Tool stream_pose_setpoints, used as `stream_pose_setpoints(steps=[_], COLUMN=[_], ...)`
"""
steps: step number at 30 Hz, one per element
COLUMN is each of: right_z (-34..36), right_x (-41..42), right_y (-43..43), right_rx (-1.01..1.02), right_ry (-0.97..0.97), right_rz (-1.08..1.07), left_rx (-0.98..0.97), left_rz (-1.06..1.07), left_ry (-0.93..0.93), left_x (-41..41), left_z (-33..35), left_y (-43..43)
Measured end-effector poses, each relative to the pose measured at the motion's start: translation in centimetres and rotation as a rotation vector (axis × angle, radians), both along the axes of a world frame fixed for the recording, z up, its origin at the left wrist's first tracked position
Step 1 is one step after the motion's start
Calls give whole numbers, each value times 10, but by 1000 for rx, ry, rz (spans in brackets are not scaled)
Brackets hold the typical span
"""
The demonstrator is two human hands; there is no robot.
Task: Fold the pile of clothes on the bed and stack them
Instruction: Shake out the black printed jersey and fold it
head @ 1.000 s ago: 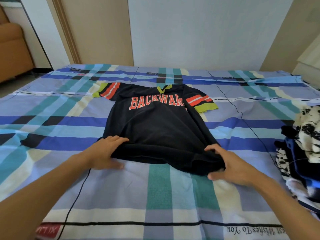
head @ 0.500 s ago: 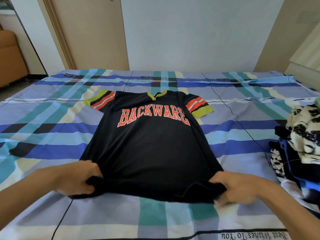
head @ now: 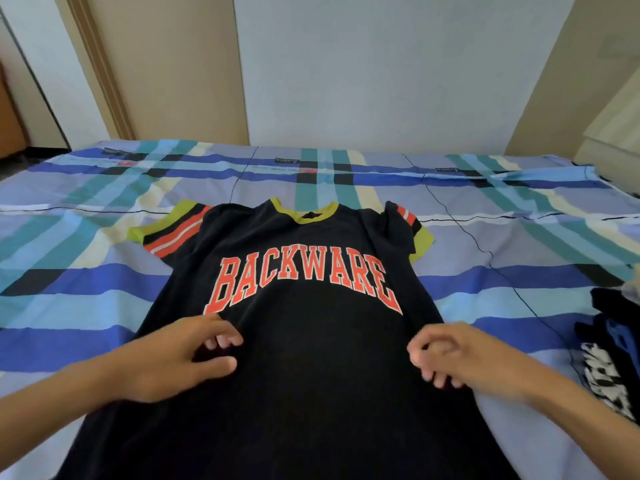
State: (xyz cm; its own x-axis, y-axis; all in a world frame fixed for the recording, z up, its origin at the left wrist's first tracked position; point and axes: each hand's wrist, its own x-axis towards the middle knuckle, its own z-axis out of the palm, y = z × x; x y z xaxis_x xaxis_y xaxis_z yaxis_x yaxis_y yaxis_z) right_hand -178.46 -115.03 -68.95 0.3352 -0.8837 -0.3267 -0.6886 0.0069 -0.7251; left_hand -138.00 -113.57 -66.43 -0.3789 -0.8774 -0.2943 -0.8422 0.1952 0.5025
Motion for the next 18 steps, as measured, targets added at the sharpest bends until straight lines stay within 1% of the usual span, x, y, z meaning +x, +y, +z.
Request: stream_pose_setpoints(steps=[1, 3, 4, 6, 9, 11, 13, 15, 17, 18], right_z=[-2, -11, -24, -39, -55, -61, -65, -72, -77, -75], right_x=[-1, -3, -10, -26, -41, -39, -36, -38, -44, -46], right_y=[-24, -78, -107, -159, -219, -240, -259, -277, -290, -291], right_rx=[-74, -210, -230, -196, -160, -150, -130, -108, -77, -76], right_ry=[-23, -84, -128, -194, -203, -237, -294, -384, -443, -437], right_rz=[-154, -461, -577, -749, -859, -910, -925, -939, -925, -925], left_rx=[-95, -224, -280, -344, -451, -427, -383, -423, -455, -452], left_rz=[14, 37, 39, 7, 10, 92, 117, 99, 89, 82], left_ry=[-18, -16, 3, 30, 51, 56, -24, -176, -216, -215], left_x=[-13, -43, -62, -107, -173, -204, -224, -231, -231, -232], left_z=[-12, -36, -46, -61, -73, -82, -100, -119, -127, -129], left_y=[-23, -63, -82, -116, -166, -196, -211, -215, -219, -220])
